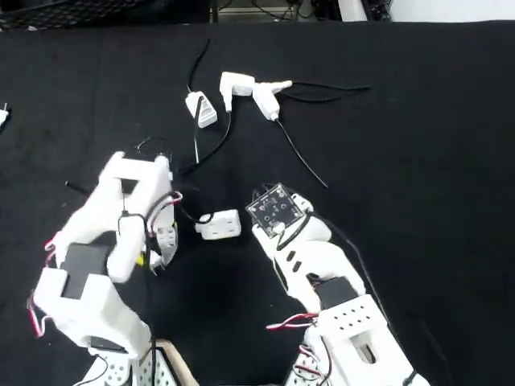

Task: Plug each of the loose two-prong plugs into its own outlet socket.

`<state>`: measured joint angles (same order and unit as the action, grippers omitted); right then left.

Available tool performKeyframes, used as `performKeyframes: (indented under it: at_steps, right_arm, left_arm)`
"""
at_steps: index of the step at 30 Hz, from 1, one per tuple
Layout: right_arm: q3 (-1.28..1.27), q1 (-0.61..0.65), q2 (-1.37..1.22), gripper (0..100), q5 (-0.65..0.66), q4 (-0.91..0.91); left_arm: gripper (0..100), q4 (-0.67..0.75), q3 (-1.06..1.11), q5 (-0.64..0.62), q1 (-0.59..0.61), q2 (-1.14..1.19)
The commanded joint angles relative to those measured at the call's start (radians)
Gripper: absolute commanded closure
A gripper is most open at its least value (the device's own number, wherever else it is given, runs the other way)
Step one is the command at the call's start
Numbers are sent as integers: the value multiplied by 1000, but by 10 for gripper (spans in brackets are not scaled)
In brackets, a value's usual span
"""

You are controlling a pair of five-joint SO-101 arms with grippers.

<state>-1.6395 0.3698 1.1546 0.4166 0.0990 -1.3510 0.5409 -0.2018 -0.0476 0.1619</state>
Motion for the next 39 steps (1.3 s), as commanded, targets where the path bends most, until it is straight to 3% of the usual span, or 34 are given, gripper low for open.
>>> performKeyframes:
  at_steps: [1,5,8,17,20,26,33,39]
  right_arm:
    - [7,11,16,959,5,-3]
    - [8,11,16,959,5,-3]
    - [8,11,16,959,5,-3]
    - [8,11,16,959,6,-3]
    - [8,11,16,959,6,-3]
    - [8,11,16,959,6,-3]
    - [8,11,16,959,6,-3]
    - [8,12,16,959,8,-3]
  left_arm:
    - [967,72,91,2,-48,8]
    - [966,58,79,141,-54,6]
    - [966,12,81,173,-53,-3]
    - [966,-138,-5,175,-47,-5]
    - [956,-138,-19,176,-45,-5]
    - [844,-132,-39,175,-45,-5]
    - [845,-138,-28,137,-44,-5]
    - [844,-137,-18,114,36,-5]
